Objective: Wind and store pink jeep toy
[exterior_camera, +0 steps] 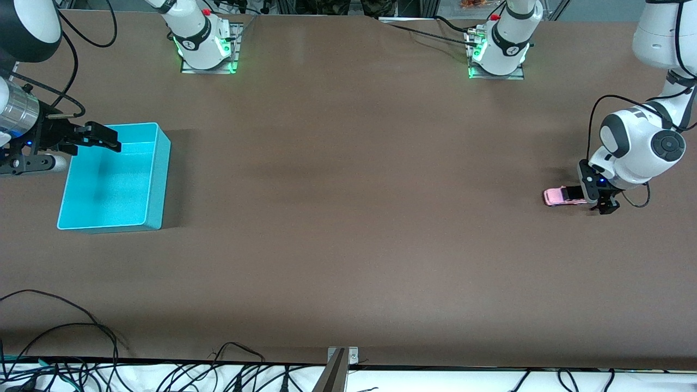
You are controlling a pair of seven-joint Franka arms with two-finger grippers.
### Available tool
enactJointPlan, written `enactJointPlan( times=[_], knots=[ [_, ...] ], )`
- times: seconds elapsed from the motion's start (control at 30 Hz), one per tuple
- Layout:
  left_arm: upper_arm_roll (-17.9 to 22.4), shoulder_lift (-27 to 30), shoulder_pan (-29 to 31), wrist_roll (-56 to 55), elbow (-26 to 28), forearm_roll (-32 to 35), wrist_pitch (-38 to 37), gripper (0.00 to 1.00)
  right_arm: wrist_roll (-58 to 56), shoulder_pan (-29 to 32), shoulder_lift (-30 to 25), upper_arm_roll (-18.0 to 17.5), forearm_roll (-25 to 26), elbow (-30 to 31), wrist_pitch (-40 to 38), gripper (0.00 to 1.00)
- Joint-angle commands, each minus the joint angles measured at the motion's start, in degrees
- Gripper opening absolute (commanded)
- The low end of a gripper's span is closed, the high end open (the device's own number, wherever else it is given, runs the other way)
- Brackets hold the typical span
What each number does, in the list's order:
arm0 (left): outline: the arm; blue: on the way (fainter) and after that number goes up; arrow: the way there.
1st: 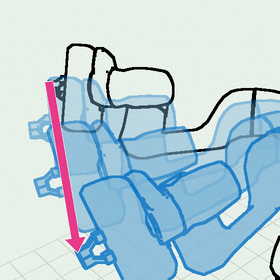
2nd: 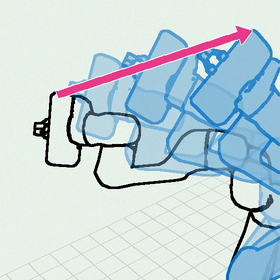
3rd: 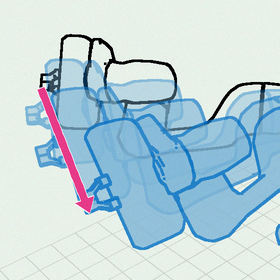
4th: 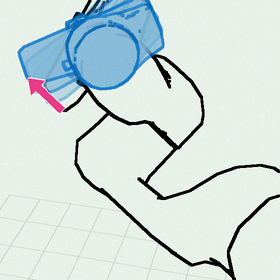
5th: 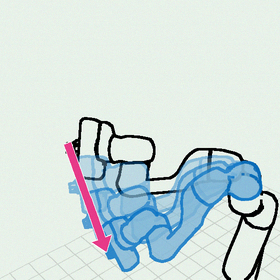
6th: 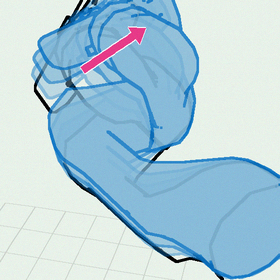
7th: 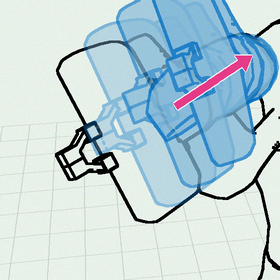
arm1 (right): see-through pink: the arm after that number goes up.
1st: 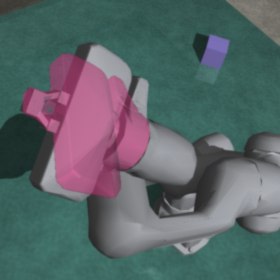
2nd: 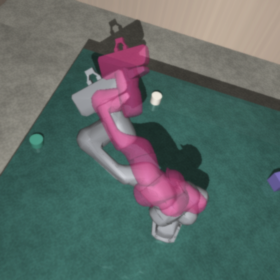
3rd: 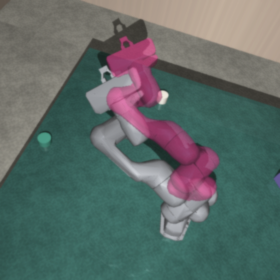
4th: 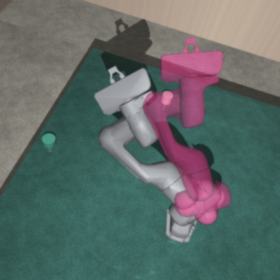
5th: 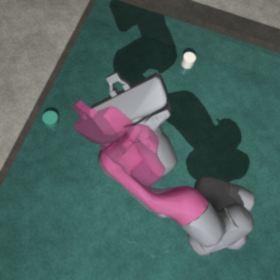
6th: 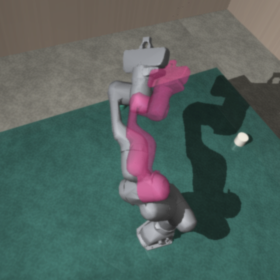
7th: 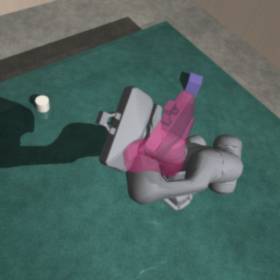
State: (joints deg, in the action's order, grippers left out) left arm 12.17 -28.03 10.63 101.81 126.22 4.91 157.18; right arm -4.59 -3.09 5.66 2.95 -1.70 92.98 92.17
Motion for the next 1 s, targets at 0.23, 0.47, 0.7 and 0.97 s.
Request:
enactJointPlan(
  times=[0.23, 0.47, 0.7, 0.97],
  knots=[
    [0.04, 0.96, 0.27, 2.08, -0.10, -1.48, -1.00, 1.00, 0.11, 0.10, 0.40, -0.05, 0.47, -1.13, -0.93, 1.00],
    [0.04, 3.41, -0.52, 1.64, 0.34, -1.40, -1.79, 1.00, 0.11, 0.10, 0.40, -0.05, 0.47, -1.13, -0.93, 1.00],
    [0.04, 7.02, -2.72, 1.37, 0.69, -1.40, -4.08, 1.00, 0.11, 0.19, 0.49, -0.05, 0.47, -1.13, -0.93, 1.00],
    [0.04, 10.45, -3.42, 1.46, 1.04, -1.31, -4.17, 1.00, 0.02, 0.19, 0.57, -0.05, 0.47, -1.05, -0.85, 1.00]
  ],
)
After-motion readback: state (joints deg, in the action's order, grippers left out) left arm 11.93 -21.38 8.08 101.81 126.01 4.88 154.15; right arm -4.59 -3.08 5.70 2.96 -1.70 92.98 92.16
